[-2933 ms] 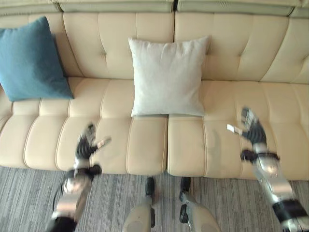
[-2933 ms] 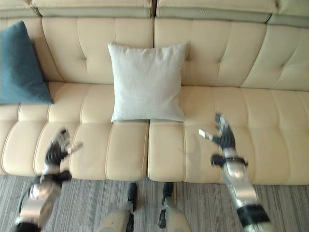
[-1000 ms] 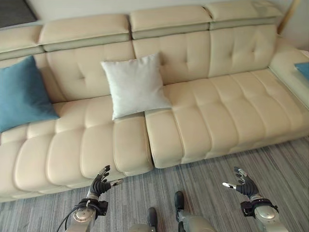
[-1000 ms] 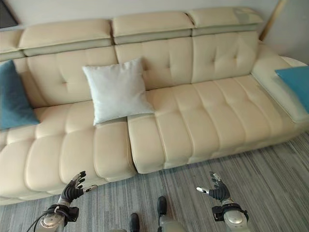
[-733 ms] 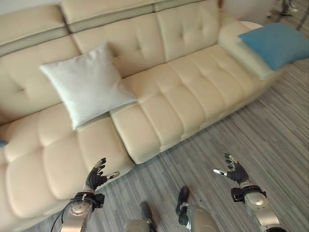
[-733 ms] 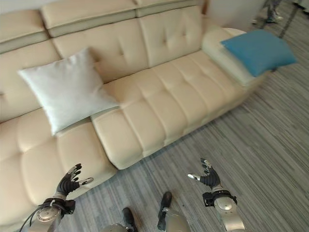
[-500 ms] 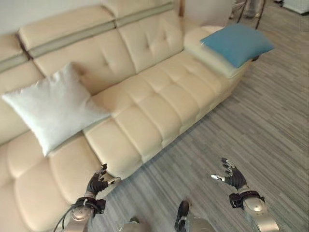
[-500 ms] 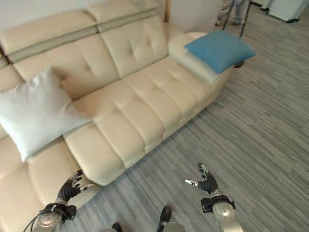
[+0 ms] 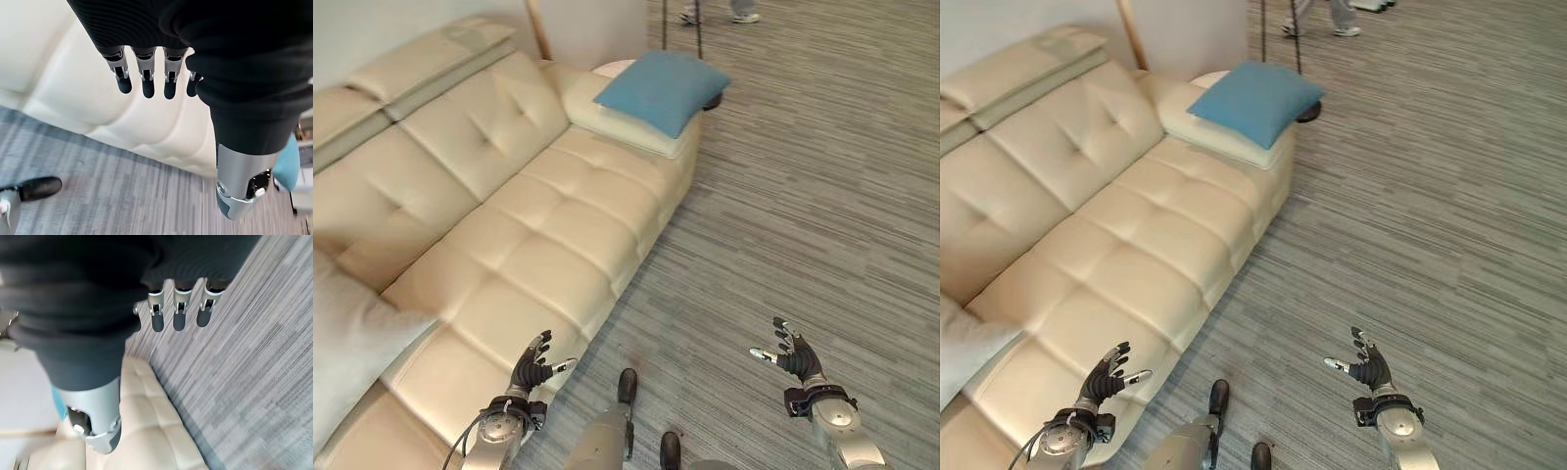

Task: Pick up all the scattered cushions and arrange them neatly on the sofa.

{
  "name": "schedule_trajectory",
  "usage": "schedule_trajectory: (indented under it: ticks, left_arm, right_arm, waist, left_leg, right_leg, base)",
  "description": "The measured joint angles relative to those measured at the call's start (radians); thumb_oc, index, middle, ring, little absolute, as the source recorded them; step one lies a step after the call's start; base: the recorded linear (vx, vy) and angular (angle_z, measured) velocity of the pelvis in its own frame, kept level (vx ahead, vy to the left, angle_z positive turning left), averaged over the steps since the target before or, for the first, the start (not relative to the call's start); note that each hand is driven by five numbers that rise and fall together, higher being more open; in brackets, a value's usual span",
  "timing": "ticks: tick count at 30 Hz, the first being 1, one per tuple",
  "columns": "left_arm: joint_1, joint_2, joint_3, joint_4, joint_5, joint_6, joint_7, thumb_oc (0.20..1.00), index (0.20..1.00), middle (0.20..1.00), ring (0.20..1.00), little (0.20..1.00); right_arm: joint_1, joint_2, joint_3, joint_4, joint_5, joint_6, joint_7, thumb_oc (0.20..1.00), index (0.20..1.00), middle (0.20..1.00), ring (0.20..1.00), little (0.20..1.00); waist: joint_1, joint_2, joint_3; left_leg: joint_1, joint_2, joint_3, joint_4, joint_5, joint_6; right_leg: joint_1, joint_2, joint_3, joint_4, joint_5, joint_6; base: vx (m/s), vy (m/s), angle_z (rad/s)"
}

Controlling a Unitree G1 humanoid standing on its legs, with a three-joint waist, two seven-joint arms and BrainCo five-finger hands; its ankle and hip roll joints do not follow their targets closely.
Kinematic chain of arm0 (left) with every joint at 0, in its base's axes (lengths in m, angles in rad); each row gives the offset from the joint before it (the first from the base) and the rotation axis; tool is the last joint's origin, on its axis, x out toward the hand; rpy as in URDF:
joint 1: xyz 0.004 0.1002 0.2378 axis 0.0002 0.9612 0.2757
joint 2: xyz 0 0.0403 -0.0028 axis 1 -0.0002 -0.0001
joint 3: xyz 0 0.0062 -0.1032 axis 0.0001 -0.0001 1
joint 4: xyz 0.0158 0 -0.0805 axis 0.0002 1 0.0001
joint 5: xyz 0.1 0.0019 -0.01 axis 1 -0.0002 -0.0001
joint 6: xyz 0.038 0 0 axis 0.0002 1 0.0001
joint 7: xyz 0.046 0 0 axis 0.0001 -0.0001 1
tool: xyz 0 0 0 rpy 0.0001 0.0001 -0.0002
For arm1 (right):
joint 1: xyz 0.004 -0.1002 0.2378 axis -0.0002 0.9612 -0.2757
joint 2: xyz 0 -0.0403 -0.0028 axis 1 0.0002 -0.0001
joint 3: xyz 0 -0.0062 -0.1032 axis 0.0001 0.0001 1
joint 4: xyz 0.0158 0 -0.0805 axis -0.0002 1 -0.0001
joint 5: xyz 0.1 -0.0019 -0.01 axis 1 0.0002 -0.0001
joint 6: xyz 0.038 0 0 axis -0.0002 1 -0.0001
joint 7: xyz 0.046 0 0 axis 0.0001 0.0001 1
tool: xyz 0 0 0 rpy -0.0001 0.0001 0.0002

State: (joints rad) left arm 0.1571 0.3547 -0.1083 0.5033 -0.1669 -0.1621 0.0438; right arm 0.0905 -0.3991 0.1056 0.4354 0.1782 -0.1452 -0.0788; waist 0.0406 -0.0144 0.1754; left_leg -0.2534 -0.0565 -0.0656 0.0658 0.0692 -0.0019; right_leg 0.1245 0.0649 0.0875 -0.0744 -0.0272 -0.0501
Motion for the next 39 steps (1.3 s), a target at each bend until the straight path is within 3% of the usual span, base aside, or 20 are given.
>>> schedule_trajectory:
  ticks: [1,3,5,7,9,10,12,16,19,21,22,24,25,26,29,30,31,36,38,39]
  left_arm:
    - [-0.005,-0.003,0.0,0.015,-0.001,0.0,0.0,1.0,1.0,1.0,1.0,1.0]
    - [-0.009,0.005,0.0,0.009,-0.001,-0.002,-0.001,1.0,1.0,1.0,1.0,1.0]
    - [-0.017,0.016,0.001,0.01,-0.001,-0.001,0.0,1.0,1.0,1.0,1.0,1.0]
    - [-0.06,0.042,0.003,0.011,-0.001,-0.001,0.005,1.0,1.0,1.0,1.0,1.0]
    - [-0.06,0.046,0.017,0.012,-0.001,-0.001,0.01,1.0,1.0,1.0,1.0,1.0]
    - [-0.062,0.04,0.034,0.013,-0.004,-0.002,0.014,1.0,1.0,1.0,1.0,1.0]
    - [-0.059,0.045,0.045,0.046,-0.008,-0.001,0.026,1.0,1.0,1.0,1.0,1.0]
    - [-0.067,0.023,0.041,0.064,-0.008,0.0,0.033,1.0,1.0,1.0,1.0,1.0]
    - [-0.065,0.005,0.042,0.06,-0.007,0.0,0.035,1.0,1.0,1.0,1.0,1.0]
    - [0.004,-0.013,0.03,0.049,-0.007,0.0,0.032,1.0,1.0,1.0,1.0,1.0]
    - [0.011,-0.018,0.031,0.055,-0.008,0.001,0.032,1.0,1.0,1.0,1.0,1.0]
    - [0.023,-0.028,0.03,0.05,-0.008,-0.001,0.032,1.0,1.0,1.0,1.0,1.0]
    - [0.034,-0.028,0.033,0.048,-0.009,-0.001,0.024,1.0,1.0,1.0,1.0,1.0]
    - [0.034,-0.019,0.034,0.048,-0.009,-0.001,0.023,1.0,1.0,1.0,1.0,1.0]
    - [0.014,-0.009,0.039,0.024,-0.009,-0.001,0.022,1.0,1.0,1.0,1.0,1.0]
    - [0.003,-0.005,0.039,0.008,-0.009,-0.006,0.022,1.0,1.0,1.0,1.0,1.0]
    - [-0.008,-0.005,0.038,0.01,-0.009,-0.005,0.022,1.0,1.0,1.0,1.0,1.0]
    - [0.003,-0.015,0.032,0.019,-0.009,-0.001,0.026,1.0,1.0,1.0,1.0,1.0]
    - [0.013,-0.014,0.033,0.024,-0.009,0.0,0.029,1.0,1.0,1.0,1.0,1.0]
    - [-0.005,-0.011,0.035,0.038,-0.009,0.003,0.032,1.0,1.0,1.0,1.0,1.0]
  right_arm:
    - [0.005,0.008,0.0,0.013,0.001,0.002,0.0,1.0,1.0,1.0,1.0,1.0]
    - [0.003,0.031,0.001,0.001,0.001,0.002,0.009,1.0,1.0,1.0,1.0,1.0]
    - [-0.003,0.04,0.0,-0.009,0.002,-0.002,0.017,1.0,1.0,1.0,1.0,1.0]
    - [-0.017,0.062,0.001,-0.015,0.02,-0.001,0.021,1.0,1.0,1.0,1.0,1.0]
    - [-0.014,0.069,0.003,-0.014,0.021,-0.001,0.023,1.0,1.0,1.0,1.0,1.0]
    - [-0.017,0.063,0.003,-0.019,0.021,-0.001,0.023,1.0,1.0,1.0,1.0,1.0]
    - [-0.04,0.062,0.004,-0.026,0.021,-0.002,0.02,1.0,1.0,1.0,1.0,1.0]
    - [-0.028,0.064,0.001,-0.008,0.021,0.001,0.015,1.0,1.0,1.0,1.0,1.0]
    - [-0.005,0.066,0.002,-0.001,0.02,0.002,0.017,1.0,1.0,1.0,1.0,1.0]
    - [0.022,0.06,0.003,0.014,0.019,0.009,0.019,1.0,1.0,1.0,1.0,1.0]
    - [0.018,0.06,0.002,0.034,0.019,0.01,0.02,1.0,1.0,1.0,1.0,1.0]
    - [0.023,0.05,-0.001,0.032,0.02,0.014,0.021,1.0,1.0,1.0,1.0,1.0]
    - [0.007,0.02,0.0,0.025,0.02,0.013,0.02,1.0,1.0,1.0,1.0,1.0]
    - [-0.005,0.014,-0.002,0.023,0.02,0.014,0.017,1.0,1.0,1.0,1.0,1.0]
    - [-0.047,0.009,-0.008,0.014,0.021,0.015,0.011,1.0,1.0,1.0,1.0,1.0]
    - [-0.047,0.014,-0.009,0.011,0.021,0.015,0.003,1.0,1.0,1.0,1.0,1.0]
    - [-0.06,0.021,-0.006,0.013,0.022,0.01,-0.003,1.0,1.0,1.0,1.0,1.0]
    - [-0.039,0.02,0.007,0.054,0.038,0.015,-0.006,1.0,1.0,1.0,1.0,1.0]
    - [0.002,0.017,-0.006,0.062,0.039,0.015,-0.016,1.0,1.0,1.0,1.0,1.0]
    - [0.011,0.026,0.0,0.079,0.039,0.025,-0.023,1.0,1.0,1.0,1.0,1.0]
  waist:
    - [-0.023,0.001,-0.003]
    - [-0.001,-0.013,-0.007]
    - [-0.007,-0.021,-0.011]
    - [-0.008,-0.016,-0.006]
    - [-0.009,-0.017,-0.002]
    - [-0.012,-0.017,0.004]
    - [-0.012,-0.026,0.016]
    - [-0.042,-0.039,0.039]
    - [-0.058,-0.037,0.036]
    - [-0.059,0.015,0.001]
    - [-0.061,0.012,-0.001]
    - [-0.055,0.01,-0.021]
    - [-0.047,0.013,-0.032]
    - [-0.036,-0.001,-0.034]
    - [-0.016,-0.038,-0.014]
    - [0.007,-0.072,0.005]
    - [0.021,-0.077,0.009]
    - [0.043,-0.028,0.017]
    - [0.048,-0.001,0.001]
    - [0.045,-0.015,0.001]
  left_leg:
    - [0.067,0.003,0.041,-0.041,0.074,0.055]
    - [0.098,0.009,0.112,-0.057,0.058,0.086]
    - [0.109,-0.008,0.135,-0.053,0.035,0.116]
    - [0.123,-0.012,0.157,-0.066,0.016,0.118]
    - [0.155,-0.012,0.156,-0.077,0.002,0.105]
    - [0.174,-0.006,0.161,-0.084,-0.048,0.074]
    - [0.187,-0.006,0.2,-0.091,-0.072,0.1]
    - [0.243,-0.029,0.183,-0.084,-0.113,0.083]
    - [0.339,-0.021,0.123,-0.07,-0.21,0.034]
    - [0.432,0.054,0.117,-0.057,-0.239,-0.003]
    - [0.417,0.074,0.128,0.042,-0.235,-0.032]
    - [0.366,0.093,0.141,0.157,-0.217,-0.061]
    - [0.229,0.129,0.165,0.428,-0.19,-0.075]
    - [0.179,0.13,0.169,0.507,-0.217,-0.068]
    - [0.076,0.094,0.182,0.468,-0.284,-0.047]
    - [0.024,0.063,0.199,0.339,-0.277,-0.024]
    - [-0.088,0.043,0.199,0.202,-0.226,-0.009]
    - [-0.16,0.023,0.185,0.058,-0.032,0.001]
    - [-0.128,0.024,0.259,0.008,-0.053,0.007]
    - [-0.111,0.022,0.296,0.029,-0.017,0.046]
  right_leg:
    - [0.003,-0.009,0.024,0.062,-0.058,0.04]
    - [-0.08,-0.035,0.019,0.25,-0.141,0.112]
    - [-0.133,-0.093,-0.03,0.356,-0.164,0.144]
    - [-0.298,-0.177,-0.155,0.559,-0.212,0.204]
    - [-0.343,-0.206,-0.234,0.518,-0.209,0.201]
    - [-0.371,-0.212,-0.291,0.472,-0.192,0.186]
    - [-0.446,-0.212,-0.347,0.297,-0.074,0.189]
    - [-0.478,-0.228,-0.363,-0.013,0.104,0.204]
    - [-0.43,-0.242,-0.366,0.083,0.141,0.169]
    - [-0.352,-0.178,-0.374,0.167,0.157,0.105]
    - [-0.323,-0.17,-0.394,0.197,0.131,0.053]
    - [-0.316,-0.161,-0.398,0.216,0.109,0.026]
    - [-0.285,-0.134,-0.414,0.204,0.078,-0.014]
    - [-0.27,-0.125,-0.391,0.181,0.066,-0.027]
    - [-0.177,-0.11,-0.322,0.099,0.052,-0.045]
    - [-0.114,-0.114,-0.31,0.048,0.05,-0.042]
    - [-0.073,-0.103,-0.313,0.005,0.03,-0.01]
    - [0.043,-0.064,-0.312,-0.006,-0.027,0.064]
    - [0.115,-0.047,-0.321,-0.007,-0.126,0.051]
    - [0.14,-0.057,-0.323,-0.001,-0.142,0.071]
  base:
    - [0.22,0.26,-1.12]
    - [0.15,0.187,-1.03]
    - [0.09,0.095,-0.82]
    - [0.16,0.053,-0.73]
    - [0.29,0.012,-0.44]
    - [0.27,-0.022,-0.6]
    - [0.31,-0.055,-0.49]
    - [0.42,-0.16,0.11]
    - [0.71,-0.384,0.55]
    - [0.42,-0.349,0.37]
    - [0.29,-0.309,0.25]
    - [0.35,-0.312,0.05]
    - [0.29,-0.154,-0.13]
    - [0.28,-0.106,-0.38]
    - [0.3,-0.048,-0.16]
    - [0.38,-0.027,-0.17]
    - [0.4,-0.009,-0.39]
    - [0.32,0.038,-0.39]
    - [0.53,0.149,-0.18]
    - [0.62,0.19,0.33]
